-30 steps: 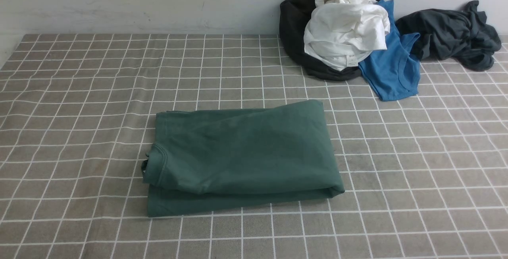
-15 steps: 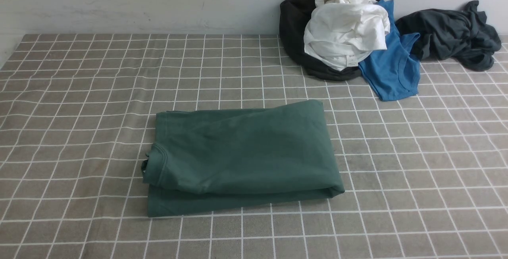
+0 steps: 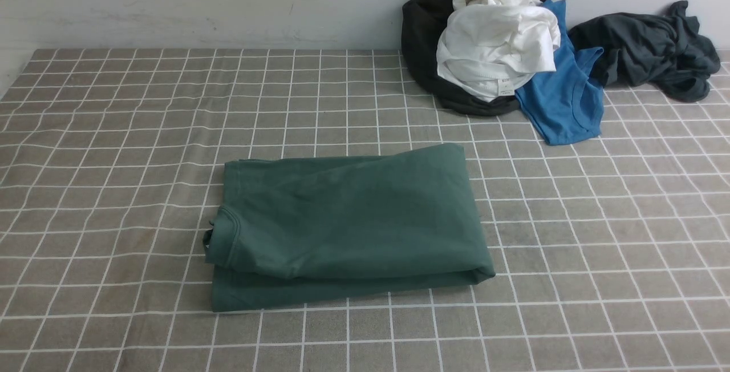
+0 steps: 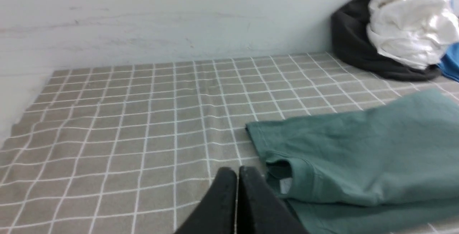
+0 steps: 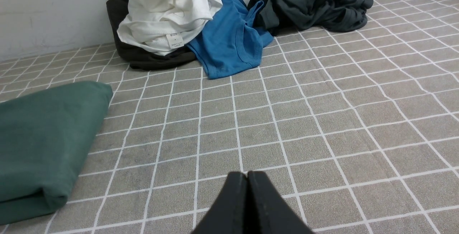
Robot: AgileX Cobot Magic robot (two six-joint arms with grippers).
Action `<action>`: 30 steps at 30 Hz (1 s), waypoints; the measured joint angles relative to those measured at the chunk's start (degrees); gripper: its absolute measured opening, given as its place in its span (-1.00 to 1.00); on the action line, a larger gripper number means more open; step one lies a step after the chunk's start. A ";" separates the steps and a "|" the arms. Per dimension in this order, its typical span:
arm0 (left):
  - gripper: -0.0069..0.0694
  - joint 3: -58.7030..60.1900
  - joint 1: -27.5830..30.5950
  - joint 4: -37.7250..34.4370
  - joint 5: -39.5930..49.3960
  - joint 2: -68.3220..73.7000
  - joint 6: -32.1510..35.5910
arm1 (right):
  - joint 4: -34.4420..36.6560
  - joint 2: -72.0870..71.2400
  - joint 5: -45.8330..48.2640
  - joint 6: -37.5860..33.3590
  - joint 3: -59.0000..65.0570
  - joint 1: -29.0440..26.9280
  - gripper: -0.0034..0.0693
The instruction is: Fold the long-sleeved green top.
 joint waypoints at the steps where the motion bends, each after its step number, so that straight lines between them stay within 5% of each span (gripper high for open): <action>1: -0.84 1.62 1.67 0.00 -1.86 0.00 0.00 | 0.00 0.00 0.00 0.00 0.00 0.00 -0.94; 9: -0.84 10.13 9.52 0.00 -5.59 -0.19 0.07 | 0.00 0.00 0.00 0.46 0.00 0.00 -0.94; 30: -0.84 10.11 8.31 -0.38 -0.53 -0.19 4.64 | 0.00 0.00 0.02 0.46 0.00 0.00 -0.94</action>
